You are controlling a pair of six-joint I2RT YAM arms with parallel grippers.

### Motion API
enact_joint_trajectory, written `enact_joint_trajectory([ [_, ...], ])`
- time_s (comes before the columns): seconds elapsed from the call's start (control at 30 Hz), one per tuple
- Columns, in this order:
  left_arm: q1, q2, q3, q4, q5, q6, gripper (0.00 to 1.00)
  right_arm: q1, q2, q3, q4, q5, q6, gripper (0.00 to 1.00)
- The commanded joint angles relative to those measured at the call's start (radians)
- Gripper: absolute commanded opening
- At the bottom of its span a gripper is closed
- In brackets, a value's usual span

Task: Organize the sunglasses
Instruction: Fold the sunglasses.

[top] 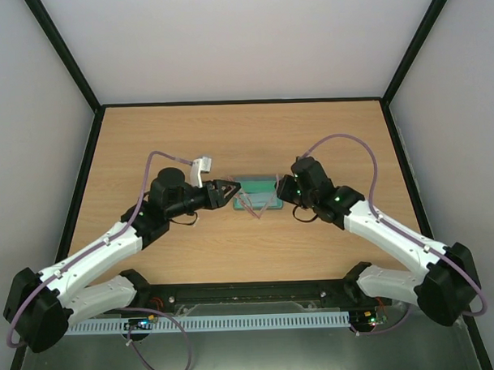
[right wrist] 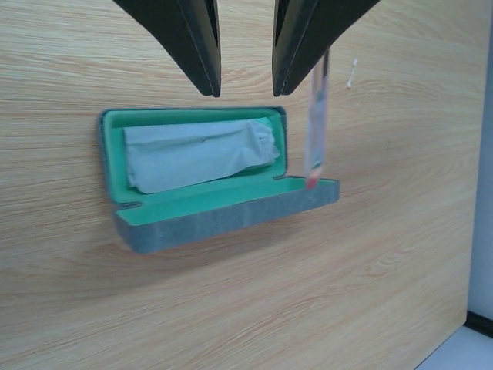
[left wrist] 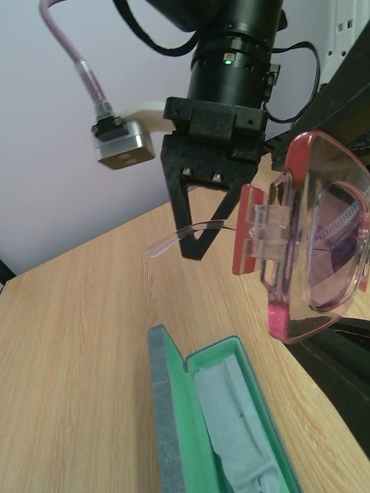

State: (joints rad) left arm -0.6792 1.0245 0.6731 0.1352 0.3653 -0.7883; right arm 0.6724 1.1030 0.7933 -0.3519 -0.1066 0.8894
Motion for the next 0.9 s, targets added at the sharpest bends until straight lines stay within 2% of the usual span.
enact_joint_trajectory([
  [0.0, 0.005, 0.011, -0.020, 0.055, 0.067, 0.001, 0.50, -0.004, 0.054, 0.067, 0.058, -0.081, -0.035, 0.22],
  [0.27, 0.004, 0.055, -0.047, 0.130, 0.091, -0.021, 0.50, 0.039, 0.109, 0.128, 0.069, -0.104, -0.051, 0.16],
  [0.57, 0.003, 0.091, -0.036, 0.155, 0.093, -0.028, 0.50, 0.173, 0.186, 0.174, 0.102, -0.101, -0.040, 0.13],
  [0.7, 0.003, 0.103, -0.033, 0.158, 0.093, -0.025, 0.50, 0.231, 0.201, 0.186, 0.096, -0.084, -0.034, 0.12],
  [0.87, 0.004, 0.101, -0.033, 0.149, 0.094, -0.020, 0.50, 0.242, 0.171, 0.163, 0.061, -0.025, -0.032, 0.13],
])
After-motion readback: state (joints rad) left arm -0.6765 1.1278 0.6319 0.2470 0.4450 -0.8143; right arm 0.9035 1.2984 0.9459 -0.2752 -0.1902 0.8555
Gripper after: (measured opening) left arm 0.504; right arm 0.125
